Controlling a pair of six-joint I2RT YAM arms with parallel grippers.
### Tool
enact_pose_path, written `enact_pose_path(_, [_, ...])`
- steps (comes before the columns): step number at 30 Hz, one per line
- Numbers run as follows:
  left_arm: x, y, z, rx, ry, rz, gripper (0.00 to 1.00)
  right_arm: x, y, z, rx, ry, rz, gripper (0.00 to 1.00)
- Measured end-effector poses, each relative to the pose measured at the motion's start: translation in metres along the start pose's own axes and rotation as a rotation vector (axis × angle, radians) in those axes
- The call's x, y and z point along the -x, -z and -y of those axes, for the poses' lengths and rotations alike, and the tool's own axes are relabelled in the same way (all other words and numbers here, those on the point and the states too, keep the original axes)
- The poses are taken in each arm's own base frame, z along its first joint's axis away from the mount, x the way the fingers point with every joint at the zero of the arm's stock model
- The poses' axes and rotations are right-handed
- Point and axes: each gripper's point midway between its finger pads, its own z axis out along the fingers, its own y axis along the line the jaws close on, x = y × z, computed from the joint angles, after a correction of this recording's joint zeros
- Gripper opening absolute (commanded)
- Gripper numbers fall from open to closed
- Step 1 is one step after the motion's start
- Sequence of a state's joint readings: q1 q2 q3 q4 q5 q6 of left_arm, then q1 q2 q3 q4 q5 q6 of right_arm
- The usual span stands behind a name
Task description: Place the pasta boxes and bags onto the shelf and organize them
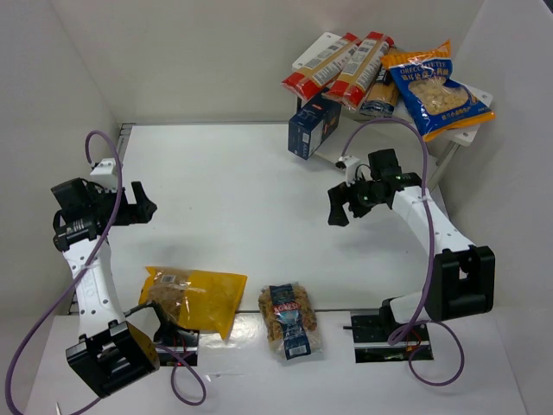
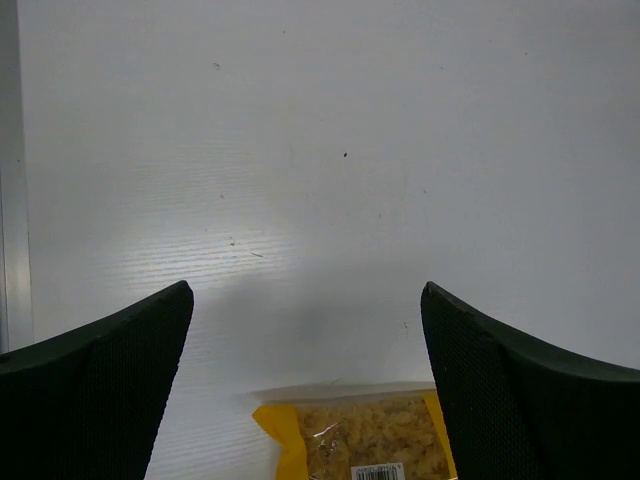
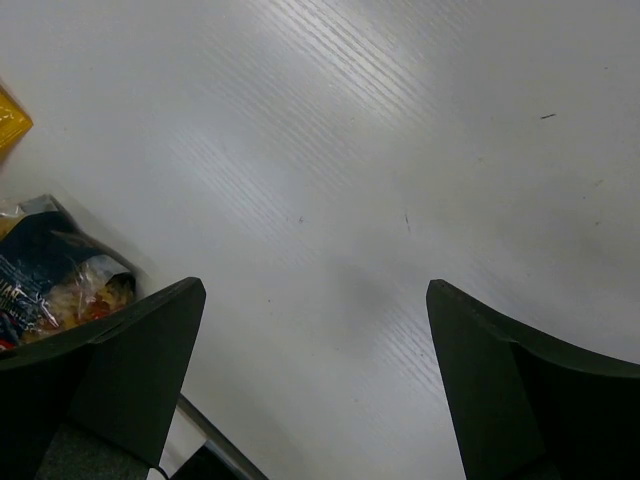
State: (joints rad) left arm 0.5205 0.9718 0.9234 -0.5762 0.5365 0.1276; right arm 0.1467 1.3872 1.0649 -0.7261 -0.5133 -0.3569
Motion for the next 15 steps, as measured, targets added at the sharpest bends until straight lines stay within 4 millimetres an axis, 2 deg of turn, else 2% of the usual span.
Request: enact_pose_path(15, [0.0,0.0,0.0,0.0,-0.001,-0.001,1.0,-0.004,-0.001,-0.02,0.109,0.054,-0.008,1.0])
